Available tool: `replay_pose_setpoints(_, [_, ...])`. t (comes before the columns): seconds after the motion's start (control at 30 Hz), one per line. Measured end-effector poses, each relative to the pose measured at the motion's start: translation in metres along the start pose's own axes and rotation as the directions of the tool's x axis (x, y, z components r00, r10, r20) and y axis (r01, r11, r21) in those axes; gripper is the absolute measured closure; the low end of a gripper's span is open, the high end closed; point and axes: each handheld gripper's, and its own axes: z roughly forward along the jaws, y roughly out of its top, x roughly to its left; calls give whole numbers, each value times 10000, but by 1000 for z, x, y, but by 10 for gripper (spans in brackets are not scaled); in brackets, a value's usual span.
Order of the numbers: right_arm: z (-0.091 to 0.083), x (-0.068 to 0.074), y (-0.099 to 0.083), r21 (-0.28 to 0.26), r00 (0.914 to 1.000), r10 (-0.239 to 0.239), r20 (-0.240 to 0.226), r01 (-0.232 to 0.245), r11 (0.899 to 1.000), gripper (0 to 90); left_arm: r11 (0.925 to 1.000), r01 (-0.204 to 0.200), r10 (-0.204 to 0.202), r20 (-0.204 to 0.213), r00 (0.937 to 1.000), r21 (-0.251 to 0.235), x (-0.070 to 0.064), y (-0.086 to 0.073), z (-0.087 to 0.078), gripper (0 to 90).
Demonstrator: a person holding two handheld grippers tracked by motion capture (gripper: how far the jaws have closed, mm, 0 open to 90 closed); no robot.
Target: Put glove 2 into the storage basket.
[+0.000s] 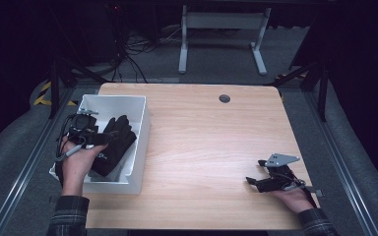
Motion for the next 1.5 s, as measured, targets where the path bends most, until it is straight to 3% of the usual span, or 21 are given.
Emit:
replay_pose_setpoints(0.27, [0,0,0,-3,10000,5,4,-5,10000,155,9970,-674,696,604,9957,-373,-21,16,-5,149])
replay_pose_setpoints(0.53, [0,0,0,-3,10000,6,2,-6,10000,155,9896,-1263,1338,1201,9837,-686,-48,28,-5,136])
replay_pose_setpoints(0.67, [0,0,0,-3,10000,6,1,-6,10000,154,9837,-1596,1708,1540,9732,-824,-67,33,-5,129])
replay_pose_setpoints(0.8, [0,0,0,-2,10000,5,4,-5,10000,155,9802,-1742,1885,1726,9668,-946,-79,36,-4,128])
replay_pose_setpoints(0.93, [0,0,0,-2,10000,6,2,-6,10000,154,9729,-2053,2231,2007,9539,-1061,-96,39,-1,128])
replay_pose_setpoints(1.03, [0,0,0,-4,10000,7,4,-7,10000,154,9714,-2070,2291,2283,9463,-1166,-109,40,4,129])
replay_pose_setpoints(1.13, [0,0,0,-4,10000,2,4,-2,10000,154,9650,-2379,2578,2320,9380,-1105,-122,41,11,131])
replay_pose_setpoints(1.5, [0,0,0,-5,10000,5,6,-5,10000,154,9512,-2879,3078,2796,9094,-1109,-171,38,30,135])
